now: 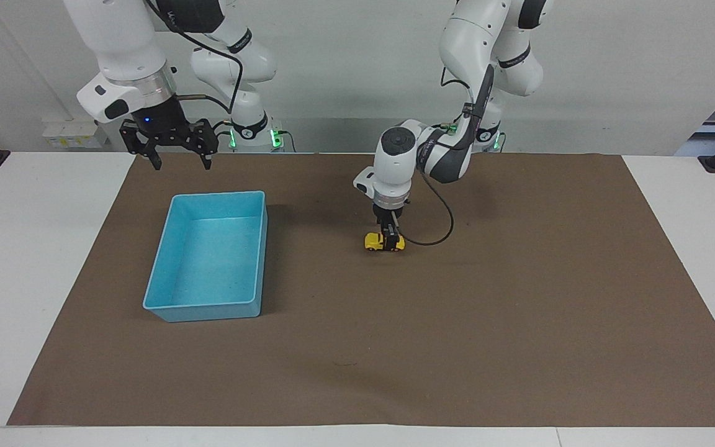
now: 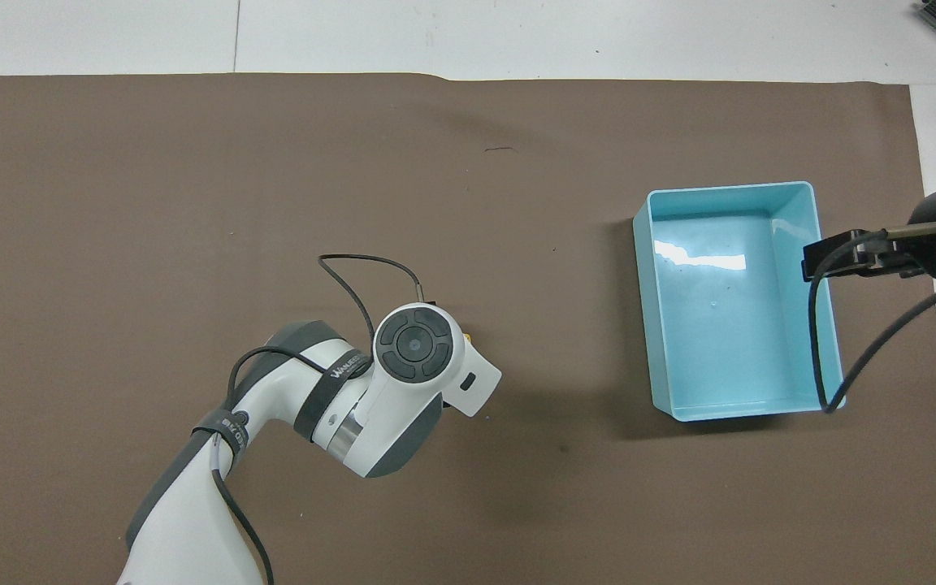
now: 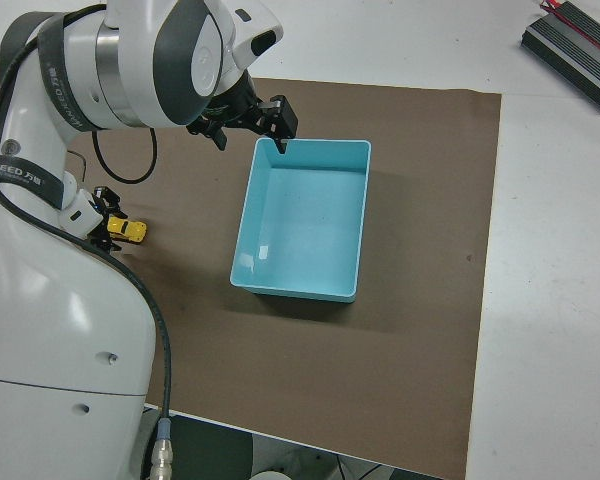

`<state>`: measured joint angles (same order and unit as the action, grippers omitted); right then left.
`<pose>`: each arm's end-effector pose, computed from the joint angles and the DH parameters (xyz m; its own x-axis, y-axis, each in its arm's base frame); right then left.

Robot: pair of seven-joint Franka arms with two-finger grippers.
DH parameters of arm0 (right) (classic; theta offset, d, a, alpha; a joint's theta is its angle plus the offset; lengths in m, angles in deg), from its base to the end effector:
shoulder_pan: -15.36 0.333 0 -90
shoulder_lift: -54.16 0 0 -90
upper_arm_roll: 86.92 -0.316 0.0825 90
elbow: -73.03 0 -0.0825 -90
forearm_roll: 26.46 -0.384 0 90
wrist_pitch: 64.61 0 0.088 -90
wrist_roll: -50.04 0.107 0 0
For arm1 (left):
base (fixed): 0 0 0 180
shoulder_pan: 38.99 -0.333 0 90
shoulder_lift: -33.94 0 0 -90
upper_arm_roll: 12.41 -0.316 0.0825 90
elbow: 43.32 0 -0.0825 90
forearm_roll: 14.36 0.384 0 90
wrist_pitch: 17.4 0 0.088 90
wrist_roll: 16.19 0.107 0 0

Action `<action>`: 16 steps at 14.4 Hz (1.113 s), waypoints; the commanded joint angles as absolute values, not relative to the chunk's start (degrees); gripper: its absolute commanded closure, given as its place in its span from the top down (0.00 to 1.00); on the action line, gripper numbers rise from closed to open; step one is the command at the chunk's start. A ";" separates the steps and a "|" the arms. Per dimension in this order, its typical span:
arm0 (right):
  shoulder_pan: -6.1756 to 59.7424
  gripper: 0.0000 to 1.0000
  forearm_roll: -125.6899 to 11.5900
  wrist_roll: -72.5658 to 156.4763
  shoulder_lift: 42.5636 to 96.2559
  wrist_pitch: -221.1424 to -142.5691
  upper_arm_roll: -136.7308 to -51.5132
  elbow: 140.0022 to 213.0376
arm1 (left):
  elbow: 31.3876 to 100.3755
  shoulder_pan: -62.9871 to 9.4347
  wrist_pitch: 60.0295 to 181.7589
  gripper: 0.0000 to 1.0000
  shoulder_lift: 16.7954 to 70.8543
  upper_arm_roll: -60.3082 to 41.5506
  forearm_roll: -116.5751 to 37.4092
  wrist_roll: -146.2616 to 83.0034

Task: Wind up and store yellow beetle car

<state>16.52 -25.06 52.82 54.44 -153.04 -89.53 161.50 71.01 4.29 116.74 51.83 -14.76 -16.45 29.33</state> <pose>0.5525 0.0337 0.6320 0.9999 0.0166 -0.0044 0.0167 -0.9996 0.0244 0.4576 -0.3987 0.3076 0.0843 -0.9959 0.0339 -0.9963 -0.0849 -0.0140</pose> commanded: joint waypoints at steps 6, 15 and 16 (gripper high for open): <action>15.62 1.00 -25.32 53.12 53.80 -152.94 -90.17 161.71 | 71.82 5.22 115.93 0.00 50.82 -15.66 -16.12 29.69; 15.62 1.00 -25.32 53.12 53.80 -152.94 -90.17 161.80 | 78.40 1.89 125.15 0.00 49.15 -15.57 -16.12 35.49; 15.62 1.00 -25.32 53.12 53.72 -152.94 -90.17 161.71 | 78.76 1.70 125.16 0.00 49.06 -15.57 -16.12 37.15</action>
